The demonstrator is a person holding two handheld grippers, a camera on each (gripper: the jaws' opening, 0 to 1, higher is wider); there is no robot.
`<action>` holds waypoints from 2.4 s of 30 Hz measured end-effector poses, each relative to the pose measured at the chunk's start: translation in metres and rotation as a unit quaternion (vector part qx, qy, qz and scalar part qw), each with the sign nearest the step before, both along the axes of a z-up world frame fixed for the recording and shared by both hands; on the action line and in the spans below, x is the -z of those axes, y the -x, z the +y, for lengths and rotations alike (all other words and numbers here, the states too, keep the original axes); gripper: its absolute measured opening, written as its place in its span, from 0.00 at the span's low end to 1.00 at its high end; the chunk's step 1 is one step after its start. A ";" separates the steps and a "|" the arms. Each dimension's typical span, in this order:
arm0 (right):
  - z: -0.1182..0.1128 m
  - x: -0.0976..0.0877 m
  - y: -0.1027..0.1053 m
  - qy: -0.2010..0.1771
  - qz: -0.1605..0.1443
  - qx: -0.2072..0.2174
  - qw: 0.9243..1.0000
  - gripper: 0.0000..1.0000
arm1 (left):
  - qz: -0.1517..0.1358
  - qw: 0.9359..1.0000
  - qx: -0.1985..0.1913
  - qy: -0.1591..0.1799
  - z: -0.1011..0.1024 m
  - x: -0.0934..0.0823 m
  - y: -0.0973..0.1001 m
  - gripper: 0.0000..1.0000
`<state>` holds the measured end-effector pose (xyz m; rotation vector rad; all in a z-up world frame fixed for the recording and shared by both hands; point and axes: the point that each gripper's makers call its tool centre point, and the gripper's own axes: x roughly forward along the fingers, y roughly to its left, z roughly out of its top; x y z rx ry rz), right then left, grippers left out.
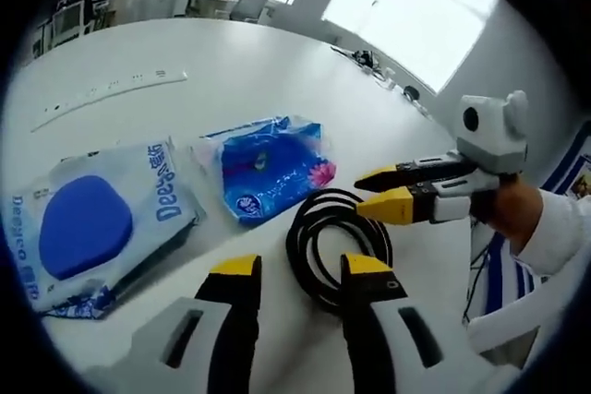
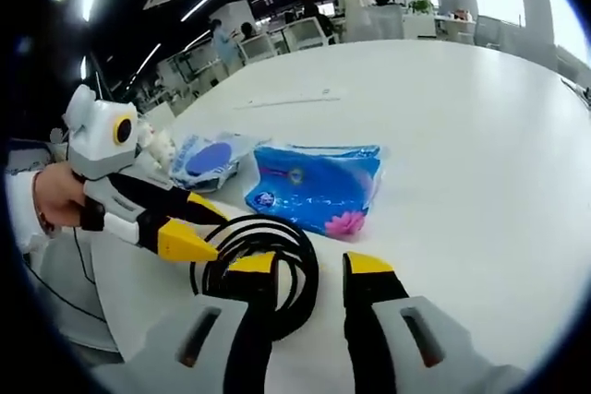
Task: Arrange the tabletop items into an orderly group along one side of the table until the central work area is clear of visible clutter.
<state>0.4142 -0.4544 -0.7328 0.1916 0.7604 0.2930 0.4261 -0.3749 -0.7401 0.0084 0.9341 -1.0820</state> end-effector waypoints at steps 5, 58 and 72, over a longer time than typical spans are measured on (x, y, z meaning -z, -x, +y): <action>0.003 -0.007 0.003 0.000 -0.006 -0.006 1.000 0.33 | -0.009 1.000 0.005 0.006 0.003 -0.006 0.001 0.39; 0.042 -0.109 0.053 0.015 -0.110 -0.096 0.989 0.80 | -0.117 0.989 0.007 0.093 0.121 -0.122 0.019 0.82; 0.049 -0.130 0.078 0.014 -0.127 -0.091 0.988 0.86 | -0.145 0.986 -0.030 0.077 0.213 -0.144 0.035 0.85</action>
